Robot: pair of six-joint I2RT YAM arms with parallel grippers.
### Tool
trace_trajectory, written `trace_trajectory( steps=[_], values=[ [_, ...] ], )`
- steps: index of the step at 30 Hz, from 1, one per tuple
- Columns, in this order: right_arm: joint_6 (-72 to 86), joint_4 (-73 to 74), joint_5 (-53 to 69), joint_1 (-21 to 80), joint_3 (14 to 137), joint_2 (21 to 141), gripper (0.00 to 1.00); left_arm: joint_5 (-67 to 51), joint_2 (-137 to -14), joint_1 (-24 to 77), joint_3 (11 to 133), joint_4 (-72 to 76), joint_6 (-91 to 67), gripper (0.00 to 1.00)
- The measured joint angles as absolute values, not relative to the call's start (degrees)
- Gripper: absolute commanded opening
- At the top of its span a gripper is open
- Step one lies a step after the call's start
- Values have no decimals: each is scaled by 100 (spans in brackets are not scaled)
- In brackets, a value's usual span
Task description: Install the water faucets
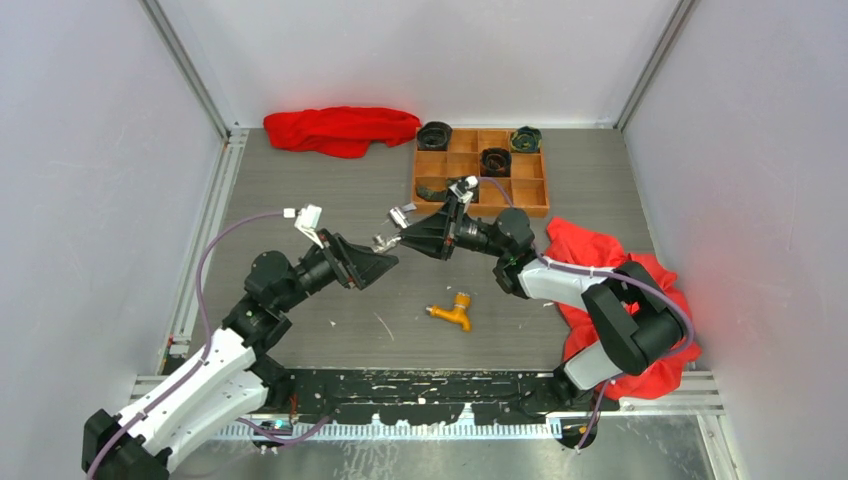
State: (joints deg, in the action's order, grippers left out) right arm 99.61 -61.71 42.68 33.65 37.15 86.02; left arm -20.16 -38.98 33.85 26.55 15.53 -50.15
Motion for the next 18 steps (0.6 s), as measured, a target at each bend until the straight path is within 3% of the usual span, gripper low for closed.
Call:
trace_trajectory(
  steps=[6,13,18],
  values=[
    [10082,-6370,4252,3369,3706,8604,0,-1614,-4139,3487,2657,1702,-5092,73],
    [10097,-6477,4254,3369,3701,8628,0,-1385,-4303,3564,2655,1909,-5266,78],
    [10106,-6490,4252,3369,3693,8630,0,-1251,-4289,3568,2655,2165,-5426,74]
  ],
)
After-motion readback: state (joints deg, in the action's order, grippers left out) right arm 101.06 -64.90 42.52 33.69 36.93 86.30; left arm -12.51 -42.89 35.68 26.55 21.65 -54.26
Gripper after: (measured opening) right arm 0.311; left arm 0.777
